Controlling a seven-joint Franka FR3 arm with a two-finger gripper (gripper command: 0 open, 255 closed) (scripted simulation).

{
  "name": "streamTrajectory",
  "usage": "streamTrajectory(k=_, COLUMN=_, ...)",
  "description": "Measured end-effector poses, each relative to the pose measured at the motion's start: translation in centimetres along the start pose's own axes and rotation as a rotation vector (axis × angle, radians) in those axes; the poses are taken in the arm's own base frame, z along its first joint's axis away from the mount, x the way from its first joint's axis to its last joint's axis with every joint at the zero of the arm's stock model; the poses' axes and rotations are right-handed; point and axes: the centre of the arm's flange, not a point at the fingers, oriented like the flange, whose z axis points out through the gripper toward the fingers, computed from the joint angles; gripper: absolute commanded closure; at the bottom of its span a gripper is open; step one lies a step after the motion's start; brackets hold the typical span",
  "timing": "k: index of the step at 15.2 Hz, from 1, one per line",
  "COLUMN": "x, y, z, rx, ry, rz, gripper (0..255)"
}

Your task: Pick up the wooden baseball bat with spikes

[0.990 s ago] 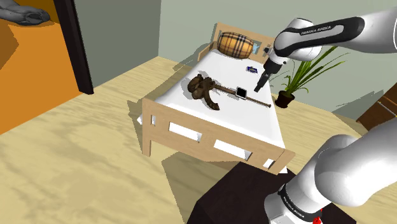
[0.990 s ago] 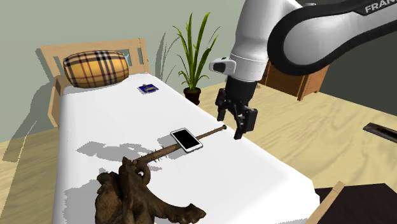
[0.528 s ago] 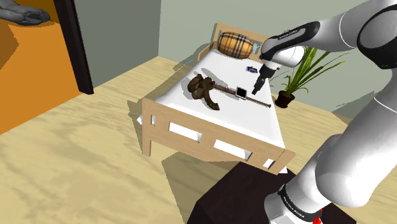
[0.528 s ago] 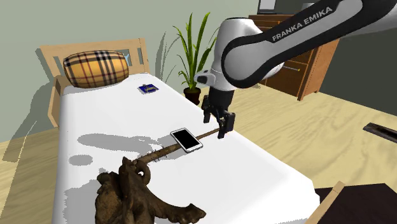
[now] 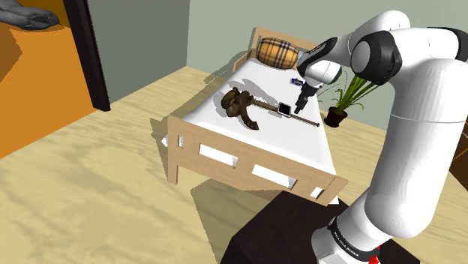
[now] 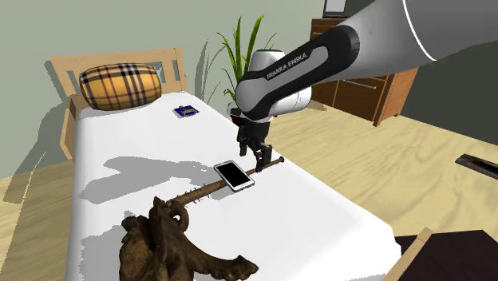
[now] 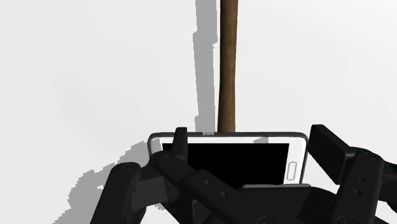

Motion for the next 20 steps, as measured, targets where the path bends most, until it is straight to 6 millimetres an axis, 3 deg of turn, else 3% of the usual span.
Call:
streamTrajectory(k=2, x=0.1, y=0.9, z=1.3, rx=0.002, ry=0.001, rz=-0.009, gripper=0)
streamTrajectory(k=9, x=-0.2, y=1.0, z=4.7, rx=0.003, ry=0.001, rz=-0.012, gripper=0)
streamTrajectory(k=10, x=-0.3, y=1.0, z=4.8, rx=0.003, ry=0.001, rz=-0.012, gripper=255)
streamTrajectory(k=20, x=-0.3, y=1.0, z=4.9, rx=0.002, ry=0.001, rz=-0.012, gripper=255)
